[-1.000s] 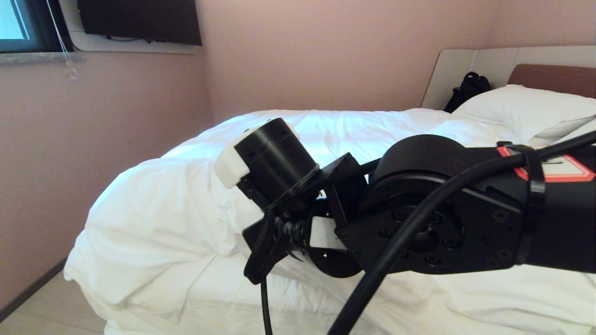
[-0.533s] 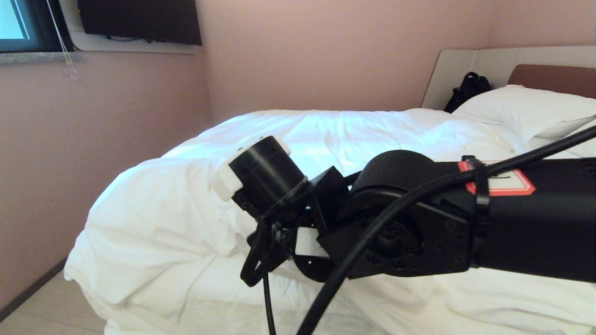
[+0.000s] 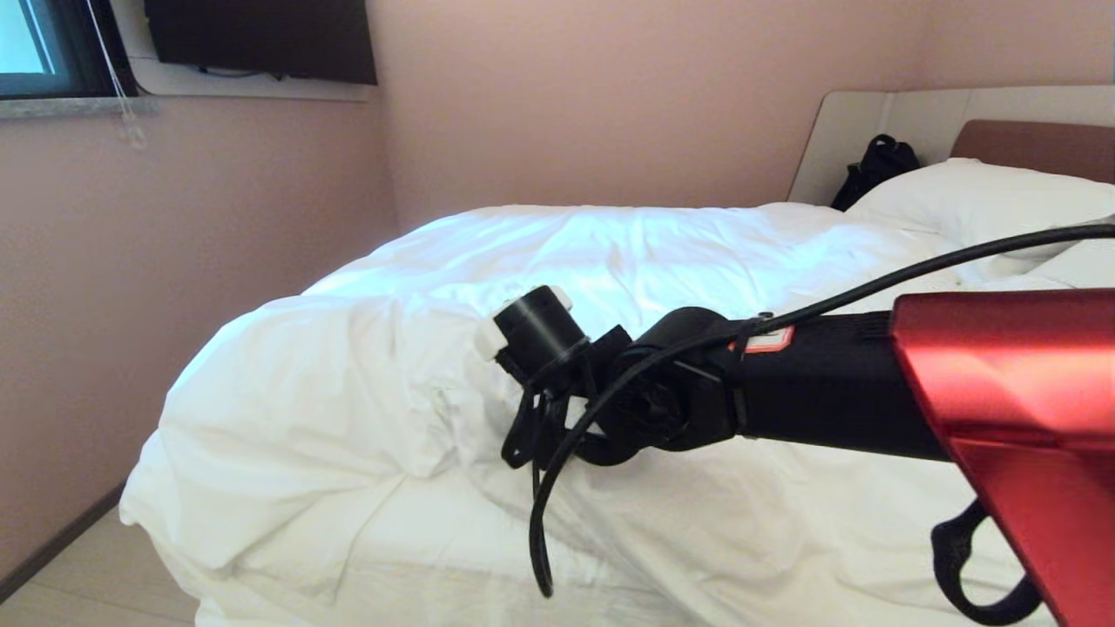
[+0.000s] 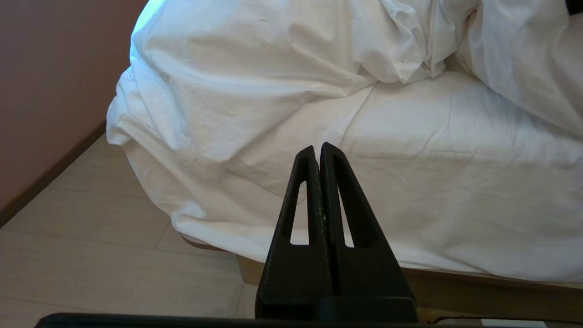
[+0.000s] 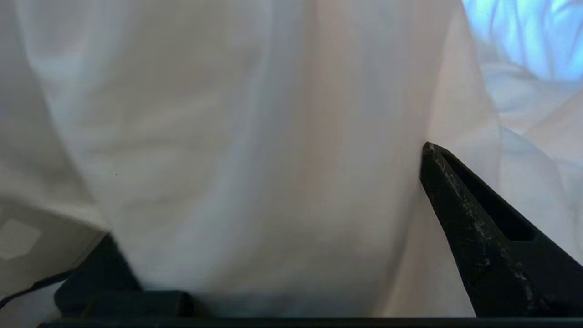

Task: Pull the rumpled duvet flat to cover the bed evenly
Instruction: Flatten the corners of the folded blanket

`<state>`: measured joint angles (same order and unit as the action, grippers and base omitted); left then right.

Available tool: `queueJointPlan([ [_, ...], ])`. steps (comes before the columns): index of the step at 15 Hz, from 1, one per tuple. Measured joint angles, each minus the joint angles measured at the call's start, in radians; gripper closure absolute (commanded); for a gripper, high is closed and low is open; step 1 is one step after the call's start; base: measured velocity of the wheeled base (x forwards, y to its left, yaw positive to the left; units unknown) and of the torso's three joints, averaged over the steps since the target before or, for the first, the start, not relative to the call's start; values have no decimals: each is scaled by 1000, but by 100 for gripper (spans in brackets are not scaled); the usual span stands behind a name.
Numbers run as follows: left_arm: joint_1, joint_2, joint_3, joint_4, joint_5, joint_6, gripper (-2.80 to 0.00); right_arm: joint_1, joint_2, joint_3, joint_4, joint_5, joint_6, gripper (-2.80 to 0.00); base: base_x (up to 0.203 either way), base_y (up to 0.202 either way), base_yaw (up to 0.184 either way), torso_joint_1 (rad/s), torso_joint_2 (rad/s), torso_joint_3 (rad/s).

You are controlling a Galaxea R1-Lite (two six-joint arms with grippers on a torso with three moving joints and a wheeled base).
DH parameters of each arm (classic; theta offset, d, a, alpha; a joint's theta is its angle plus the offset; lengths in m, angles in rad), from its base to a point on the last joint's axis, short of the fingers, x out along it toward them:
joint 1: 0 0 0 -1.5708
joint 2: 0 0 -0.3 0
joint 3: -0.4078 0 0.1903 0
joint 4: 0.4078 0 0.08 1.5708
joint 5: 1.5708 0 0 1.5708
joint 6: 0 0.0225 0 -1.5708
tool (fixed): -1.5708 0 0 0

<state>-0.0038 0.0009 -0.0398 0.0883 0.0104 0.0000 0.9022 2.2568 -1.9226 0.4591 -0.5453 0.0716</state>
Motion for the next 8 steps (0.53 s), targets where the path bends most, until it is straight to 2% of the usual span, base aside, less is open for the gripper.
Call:
queueJointPlan([
  [7, 0, 0, 0, 0, 0, 0, 0, -88, 105, 1, -77, 48, 9, -280, 0, 0, 0, 0, 0, 0],
  [8, 0, 0, 0, 0, 0, 0, 0, -90, 110, 3, -79, 48, 15, 0, 0, 0, 0, 0, 0, 0],
])
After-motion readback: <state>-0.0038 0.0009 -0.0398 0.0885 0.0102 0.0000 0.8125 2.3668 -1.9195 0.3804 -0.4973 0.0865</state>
